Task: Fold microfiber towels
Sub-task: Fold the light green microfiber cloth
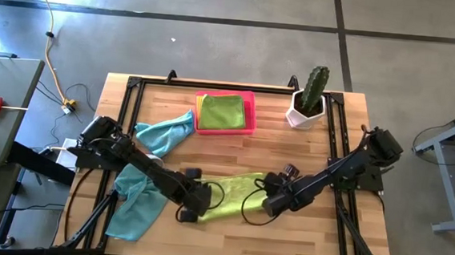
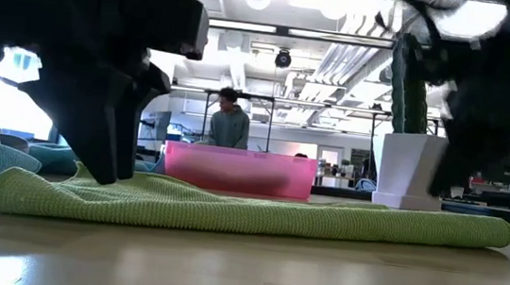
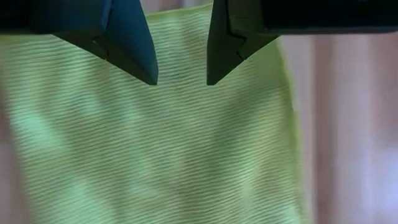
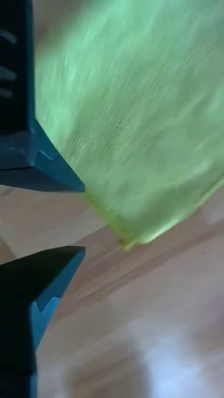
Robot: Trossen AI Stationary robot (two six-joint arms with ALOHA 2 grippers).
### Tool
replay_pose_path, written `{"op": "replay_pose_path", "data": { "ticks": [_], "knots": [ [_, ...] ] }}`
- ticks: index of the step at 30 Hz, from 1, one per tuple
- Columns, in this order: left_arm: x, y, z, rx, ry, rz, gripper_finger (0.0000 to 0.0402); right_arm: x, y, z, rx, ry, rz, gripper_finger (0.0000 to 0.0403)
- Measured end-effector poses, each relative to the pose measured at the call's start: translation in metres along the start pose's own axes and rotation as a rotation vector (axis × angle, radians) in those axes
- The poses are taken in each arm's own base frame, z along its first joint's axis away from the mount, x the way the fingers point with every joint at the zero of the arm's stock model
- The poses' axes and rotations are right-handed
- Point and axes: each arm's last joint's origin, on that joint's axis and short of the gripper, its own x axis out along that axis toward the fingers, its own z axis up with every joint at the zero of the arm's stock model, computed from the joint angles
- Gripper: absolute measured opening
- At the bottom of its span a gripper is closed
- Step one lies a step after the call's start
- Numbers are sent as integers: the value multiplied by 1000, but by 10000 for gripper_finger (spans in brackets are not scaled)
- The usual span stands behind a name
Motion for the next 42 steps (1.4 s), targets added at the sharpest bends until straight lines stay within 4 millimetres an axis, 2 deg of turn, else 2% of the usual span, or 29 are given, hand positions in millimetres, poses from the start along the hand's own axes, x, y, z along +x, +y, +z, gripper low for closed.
{"op": "replay_pose_path", "data": {
  "ticks": [3,5,11,15,20,25,33,42],
  "knots": [
    [0,2,0,6,0,32,127,16,-8,-17,85,27,75,144],
    [1,3,2,5,-13,27,127,19,-10,-24,148,-5,151,144],
    [2,6,2,-85,-2,30,127,8,-22,-31,258,-90,295,144],
    [8,-1,-3,-135,31,18,127,2,-30,-33,327,-86,350,153],
    [21,-9,-6,-140,58,27,126,2,-30,-31,387,-85,389,191],
    [22,-11,-8,-199,55,44,126,11,-35,-25,512,-49,363,222],
    [21,-15,-10,-238,50,40,126,36,-33,-15,562,47,389,225],
    [22,-14,-9,-242,45,44,126,43,-22,-7,563,2,496,225]
  ]
}}
